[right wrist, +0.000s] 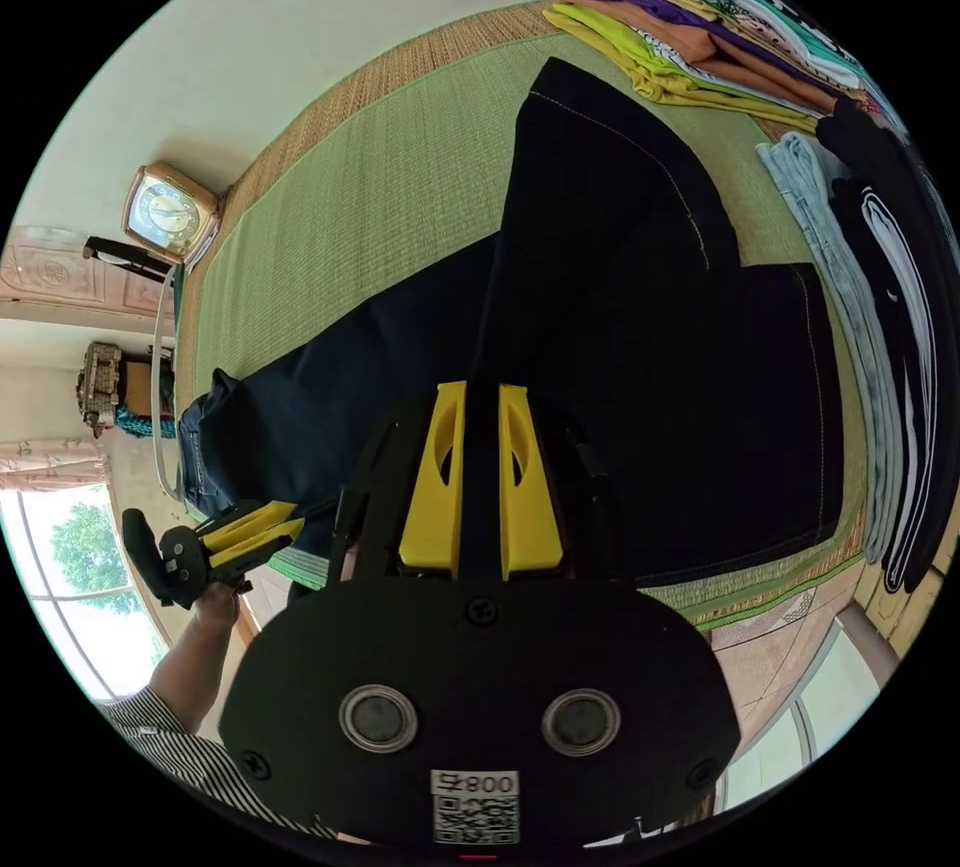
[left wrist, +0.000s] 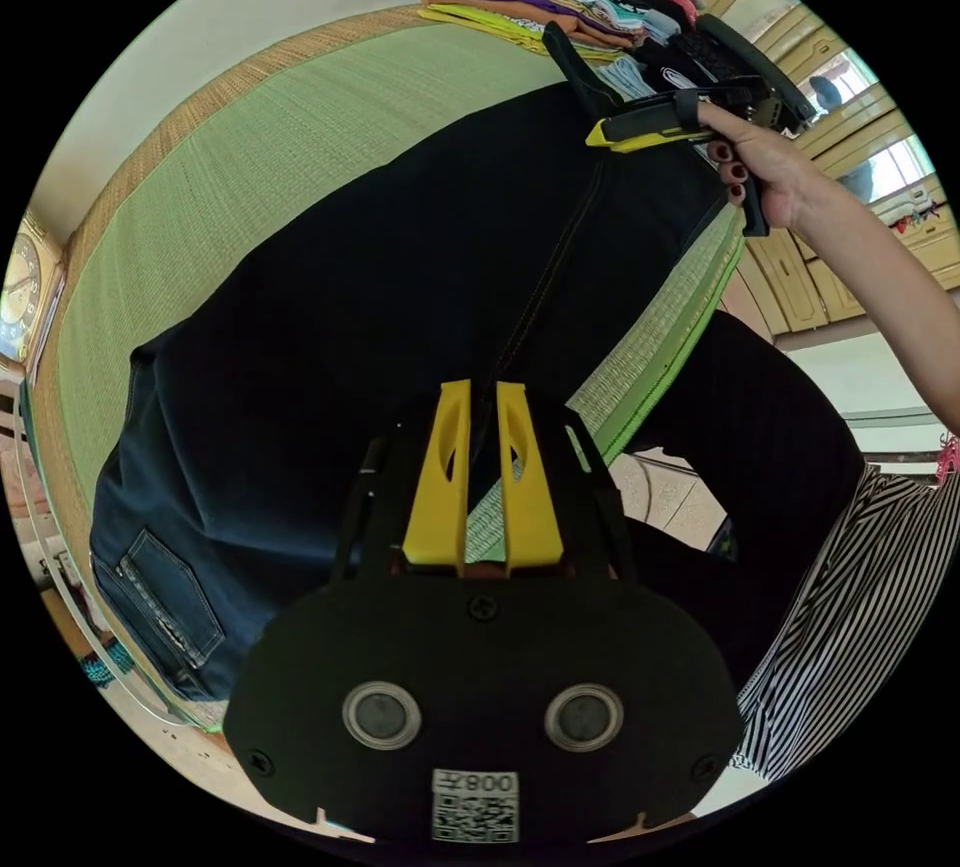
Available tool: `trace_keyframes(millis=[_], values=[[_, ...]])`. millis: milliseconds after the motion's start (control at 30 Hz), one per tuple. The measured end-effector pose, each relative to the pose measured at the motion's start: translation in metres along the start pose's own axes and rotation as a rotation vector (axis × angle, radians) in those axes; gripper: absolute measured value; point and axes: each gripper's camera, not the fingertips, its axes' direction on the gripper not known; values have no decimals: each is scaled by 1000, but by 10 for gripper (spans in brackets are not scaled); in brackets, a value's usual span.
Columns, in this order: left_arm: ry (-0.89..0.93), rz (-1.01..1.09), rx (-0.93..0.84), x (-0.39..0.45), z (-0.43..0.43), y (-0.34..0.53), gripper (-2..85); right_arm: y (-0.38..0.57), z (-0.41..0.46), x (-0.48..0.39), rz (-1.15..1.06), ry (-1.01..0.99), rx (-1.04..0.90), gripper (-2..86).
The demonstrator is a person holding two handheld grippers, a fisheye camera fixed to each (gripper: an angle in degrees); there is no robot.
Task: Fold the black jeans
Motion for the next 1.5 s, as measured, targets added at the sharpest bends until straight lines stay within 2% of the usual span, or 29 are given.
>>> trace_keyframes(millis=[167, 433, 967, 1133, 1333, 1500], values=[[11, -24, 11, 29, -19, -46, 22, 2, 7, 39, -29, -16, -8, 22], [19, 37, 79, 82, -68, -97, 12, 41, -29, 95, -161, -79, 71, 11], [22, 79, -125, 160, -71, -232, 24, 111, 44, 232, -118, -41, -15, 10], [60, 59, -153, 170, -82, -265, 38, 122, 57, 277, -84, -121, 6, 13], [211, -2, -27, 176, -121, -302, 60, 136, 67, 341, 13, -342, 24, 24], [332, 58, 97, 196, -145, -363, 77, 161, 59, 396, 66, -444, 72, 38]])
